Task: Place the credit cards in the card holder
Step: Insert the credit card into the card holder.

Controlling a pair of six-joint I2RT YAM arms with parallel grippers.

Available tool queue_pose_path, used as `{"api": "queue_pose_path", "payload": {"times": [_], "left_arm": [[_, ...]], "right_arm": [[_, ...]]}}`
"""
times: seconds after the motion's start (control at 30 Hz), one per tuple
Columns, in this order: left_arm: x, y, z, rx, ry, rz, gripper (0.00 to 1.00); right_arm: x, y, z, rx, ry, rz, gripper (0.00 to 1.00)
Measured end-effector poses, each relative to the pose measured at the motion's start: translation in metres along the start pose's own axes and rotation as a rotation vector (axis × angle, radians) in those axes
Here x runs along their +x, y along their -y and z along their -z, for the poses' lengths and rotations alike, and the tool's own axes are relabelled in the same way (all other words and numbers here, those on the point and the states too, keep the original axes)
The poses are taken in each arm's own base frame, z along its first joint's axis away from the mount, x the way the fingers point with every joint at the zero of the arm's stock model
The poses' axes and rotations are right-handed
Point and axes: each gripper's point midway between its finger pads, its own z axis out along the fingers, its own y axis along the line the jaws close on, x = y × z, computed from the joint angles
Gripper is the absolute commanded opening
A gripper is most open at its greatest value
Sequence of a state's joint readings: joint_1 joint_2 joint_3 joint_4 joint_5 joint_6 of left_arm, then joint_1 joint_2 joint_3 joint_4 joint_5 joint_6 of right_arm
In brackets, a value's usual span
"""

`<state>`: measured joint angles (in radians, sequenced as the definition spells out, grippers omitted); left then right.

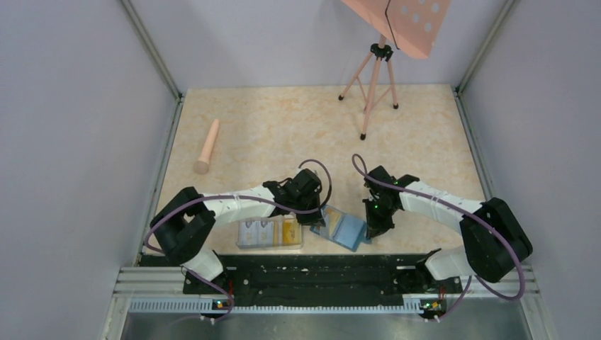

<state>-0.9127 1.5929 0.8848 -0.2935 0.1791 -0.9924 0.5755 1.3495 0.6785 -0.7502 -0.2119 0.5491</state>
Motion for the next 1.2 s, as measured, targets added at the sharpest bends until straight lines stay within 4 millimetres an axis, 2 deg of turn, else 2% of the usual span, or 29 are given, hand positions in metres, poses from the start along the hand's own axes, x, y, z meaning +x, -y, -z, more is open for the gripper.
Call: {"api": "queue_pose_path", "payload": {"times": [0.1,0.37,0.47,0.53,0.6,0.67,0.9,1.03,1.2], "left_arm": [[-0.004,-0.001,0.006,-0.008,0.027,-0.007,0.0],[-0.008,0.003,0.02,0.029,0.074,-0.033,0.0],[-0.01,0.007,0.019,0.055,0.087,-0.038,0.0],[-0.009,0.008,0.018,0.072,0.091,-0.041,0.0],[-0.008,0.007,0.015,0.085,0.092,-0.043,0.0],[-0.006,0.005,0.013,0.095,0.089,-0.044,0.0],[-0.01,0.009,0.009,0.152,0.116,-0.04,0.0],[-0.013,0.007,0.007,0.171,0.126,-0.022,0.0],[-0.02,0.015,0.009,0.21,0.148,-0.015,0.0]], "right_arm": [[-0.009,-0.004,0.001,-0.005,0.006,0.034,0.0],[-0.048,-0.02,0.01,-0.005,0.085,0.115,0.0],[-0.052,-0.017,0.006,0.02,0.086,0.125,0.11],[-0.053,-0.015,0.005,0.032,0.089,0.125,0.28],[-0.055,-0.013,0.007,0.041,0.105,0.117,0.38],[-0.057,-0.014,0.01,0.038,0.133,0.108,0.44],[-0.059,-0.025,0.027,-0.057,0.249,0.07,0.43],[-0.053,-0.023,0.017,-0.087,0.235,0.038,0.41],[-0.044,-0.016,0.004,-0.119,0.202,-0.016,0.39]]}}
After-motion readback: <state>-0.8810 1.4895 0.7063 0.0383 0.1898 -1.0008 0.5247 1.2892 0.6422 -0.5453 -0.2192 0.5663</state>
